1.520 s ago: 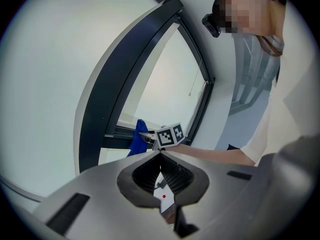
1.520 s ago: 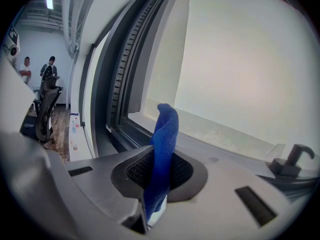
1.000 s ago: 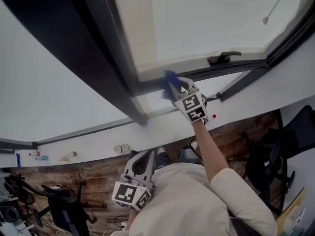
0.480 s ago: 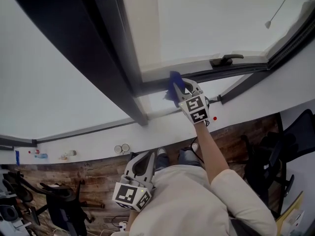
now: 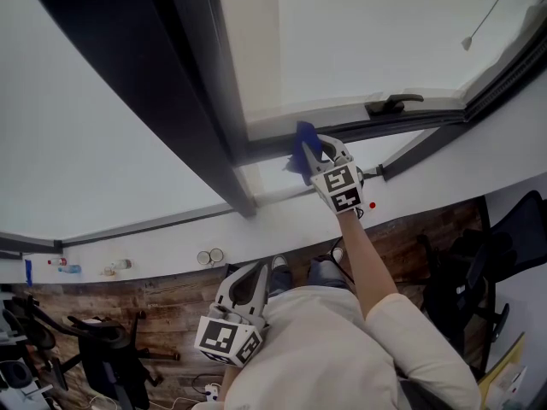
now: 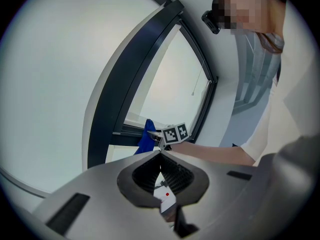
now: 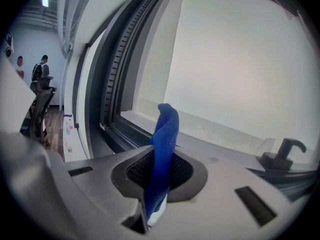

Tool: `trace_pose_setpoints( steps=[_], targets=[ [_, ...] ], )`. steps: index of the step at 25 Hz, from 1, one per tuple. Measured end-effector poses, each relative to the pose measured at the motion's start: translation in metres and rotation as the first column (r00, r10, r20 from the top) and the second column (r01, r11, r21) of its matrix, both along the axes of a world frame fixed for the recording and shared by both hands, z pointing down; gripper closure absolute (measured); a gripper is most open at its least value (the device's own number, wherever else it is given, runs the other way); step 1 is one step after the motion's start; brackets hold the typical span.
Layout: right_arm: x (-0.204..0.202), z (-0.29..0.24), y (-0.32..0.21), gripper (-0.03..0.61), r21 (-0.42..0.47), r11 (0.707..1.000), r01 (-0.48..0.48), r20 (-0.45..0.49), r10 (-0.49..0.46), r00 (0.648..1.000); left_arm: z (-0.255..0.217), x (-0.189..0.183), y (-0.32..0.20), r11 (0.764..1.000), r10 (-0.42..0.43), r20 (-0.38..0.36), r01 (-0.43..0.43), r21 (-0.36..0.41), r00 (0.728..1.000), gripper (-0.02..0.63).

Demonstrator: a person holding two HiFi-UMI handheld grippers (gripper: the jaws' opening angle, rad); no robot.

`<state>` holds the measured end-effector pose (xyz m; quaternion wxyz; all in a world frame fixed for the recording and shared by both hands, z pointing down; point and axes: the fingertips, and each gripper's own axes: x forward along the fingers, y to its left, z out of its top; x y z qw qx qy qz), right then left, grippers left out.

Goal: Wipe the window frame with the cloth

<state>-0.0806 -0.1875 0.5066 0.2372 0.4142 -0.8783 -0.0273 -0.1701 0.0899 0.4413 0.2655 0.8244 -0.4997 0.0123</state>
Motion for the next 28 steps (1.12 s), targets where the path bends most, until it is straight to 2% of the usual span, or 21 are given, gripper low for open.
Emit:
trace_pose_setpoints(
  steps=[28],
  targets=[
    [0.03,0.001,-0.008,0.534,0.014,0.998,-0.058,-0.025,0.059,0.998,0.0,0.004,-0.001,1.0,0.023,0.0,-0.023,0.008,1.0,0.606]
  ],
)
